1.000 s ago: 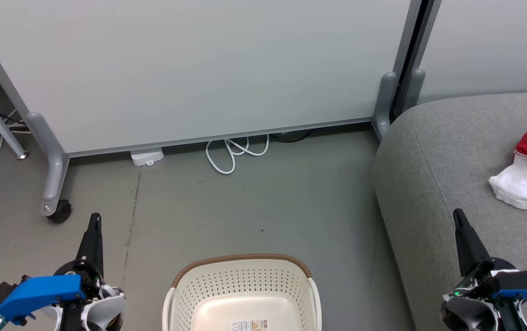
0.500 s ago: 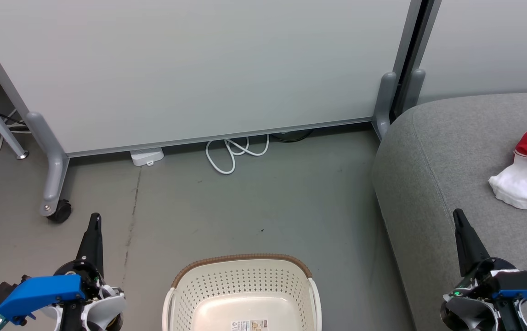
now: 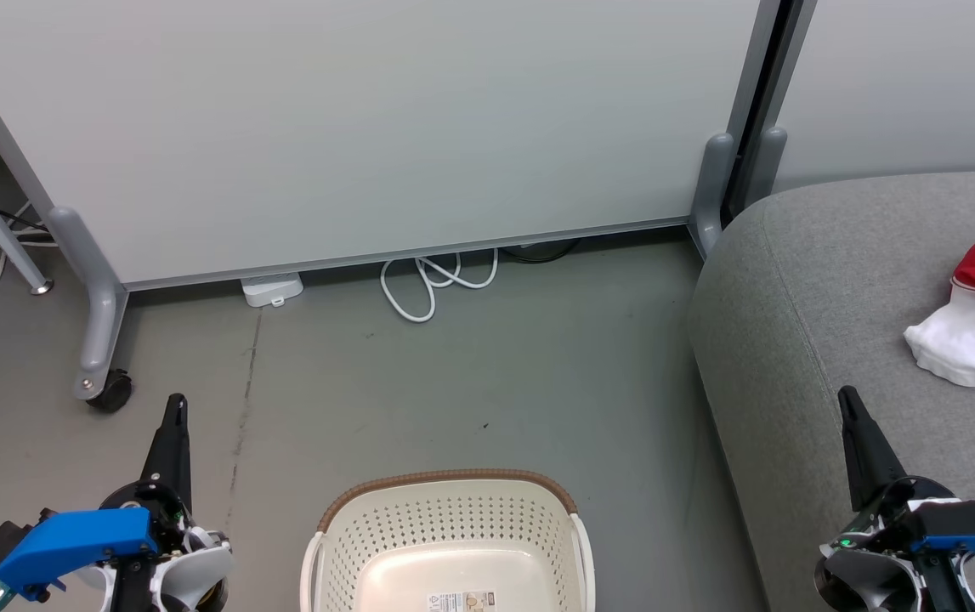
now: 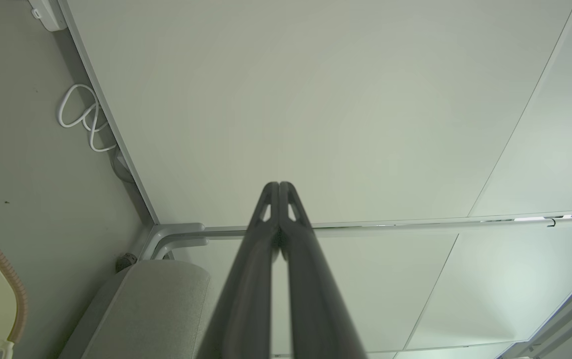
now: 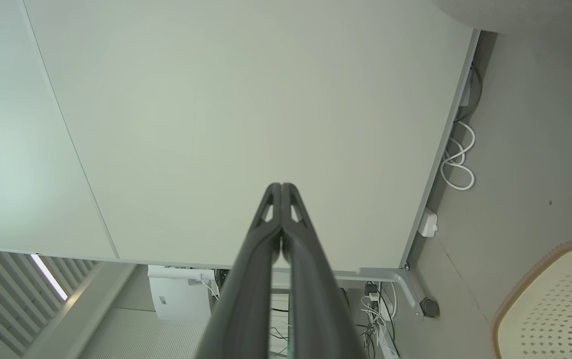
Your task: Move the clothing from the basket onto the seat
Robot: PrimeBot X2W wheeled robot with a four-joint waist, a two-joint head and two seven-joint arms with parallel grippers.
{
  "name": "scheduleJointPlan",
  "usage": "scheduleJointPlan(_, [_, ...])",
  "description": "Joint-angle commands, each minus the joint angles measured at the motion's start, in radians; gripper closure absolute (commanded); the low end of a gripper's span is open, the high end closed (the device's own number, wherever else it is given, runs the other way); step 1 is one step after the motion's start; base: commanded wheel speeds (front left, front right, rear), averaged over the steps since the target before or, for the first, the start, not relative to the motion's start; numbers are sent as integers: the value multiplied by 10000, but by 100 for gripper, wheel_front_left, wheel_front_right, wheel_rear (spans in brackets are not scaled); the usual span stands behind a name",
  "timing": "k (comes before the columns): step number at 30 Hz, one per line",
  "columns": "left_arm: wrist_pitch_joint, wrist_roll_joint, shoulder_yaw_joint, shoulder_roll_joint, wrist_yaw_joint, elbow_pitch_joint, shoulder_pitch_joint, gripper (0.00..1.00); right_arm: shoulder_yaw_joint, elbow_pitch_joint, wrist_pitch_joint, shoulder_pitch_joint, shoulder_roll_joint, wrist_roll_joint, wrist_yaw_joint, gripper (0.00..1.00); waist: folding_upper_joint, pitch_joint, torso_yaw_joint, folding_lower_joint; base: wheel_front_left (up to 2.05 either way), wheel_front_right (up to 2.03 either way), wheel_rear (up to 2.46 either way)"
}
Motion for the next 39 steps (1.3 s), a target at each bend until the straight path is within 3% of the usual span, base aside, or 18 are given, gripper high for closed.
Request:
scheduleJointPlan(1, [47, -16, 34, -13, -32, -39, -92, 100, -13, -31, 35, -95, -52, 28, 7, 100, 0, 0, 0, 0, 0, 0, 0])
scheduleJointPlan(39, [41, -23, 26, -13, -32, -39, -92, 100, -12, -31, 34, -96, -52, 29, 8, 100, 0, 0, 0, 0, 0, 0, 0])
